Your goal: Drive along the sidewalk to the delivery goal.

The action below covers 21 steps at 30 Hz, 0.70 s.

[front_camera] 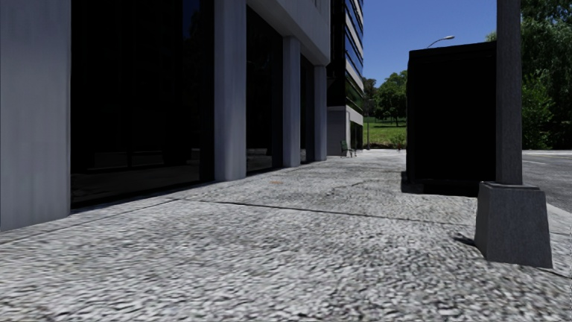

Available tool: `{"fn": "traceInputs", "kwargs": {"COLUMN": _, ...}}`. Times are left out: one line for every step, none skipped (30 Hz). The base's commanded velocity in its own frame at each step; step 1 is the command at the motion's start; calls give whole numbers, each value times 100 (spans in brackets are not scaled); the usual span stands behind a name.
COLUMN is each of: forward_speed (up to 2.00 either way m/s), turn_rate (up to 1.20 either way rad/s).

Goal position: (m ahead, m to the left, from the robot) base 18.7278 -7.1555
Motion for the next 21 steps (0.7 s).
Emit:
{"fn": "traceInputs", "kwargs": {"forward_speed": 151, "turn_rate": 0}}
{"fn": "traceInputs", "kwargs": {"forward_speed": 151, "turn_rate": 0}}
{"fn": "traceInputs", "kwargs": {"forward_speed": 151, "turn_rate": 0}}
{"fn": "traceInputs", "kwargs": {"forward_speed": 151, "turn_rate": 0}}
{"fn": "traceInputs", "kwargs": {"forward_speed": 151, "turn_rate": 0}}
{"fn": "traceInputs", "kwargs": {"forward_speed": 151, "turn_rate": 0}}
{"fn": "traceInputs", "kwargs": {"forward_speed": 151, "turn_rate": 0}}
{"fn": "traceInputs", "kwargs": {"forward_speed": 151, "turn_rate": 0}}
{"fn": "traceInputs", "kwargs": {"forward_speed": 151, "turn_rate": 0}}
{"fn": "traceInputs", "kwargs": {"forward_speed": 151, "turn_rate": 0}}
{"fn": "traceInputs", "kwargs": {"forward_speed": 151, "turn_rate": 0}}
{"fn": "traceInputs", "kwargs": {"forward_speed": 151, "turn_rate": 0}}
{"fn": "traceInputs", "kwargs": {"forward_speed": 151, "turn_rate": 0}}
{"fn": "traceInputs", "kwargs": {"forward_speed": 151, "turn_rate": 0}}
{"fn": "traceInputs", "kwargs": {"forward_speed": 151, "turn_rate": 0}}
{"fn": "traceInputs", "kwargs": {"forward_speed": 151, "turn_rate": 0}}
{"fn": "traceInputs", "kwargs": {"forward_speed": 151, "turn_rate": 0}}
{"fn": "traceInputs", "kwargs": {"forward_speed": 151, "turn_rate": 0}}
{"fn": "traceInputs", "kwargs": {"forward_speed": 151, "turn_rate": 0}}
{"fn": "traceInputs", "kwargs": {"forward_speed": 150, "turn_rate": 0}}
{"fn": "traceInputs", "kwargs": {"forward_speed": 150, "turn_rate": 0}}
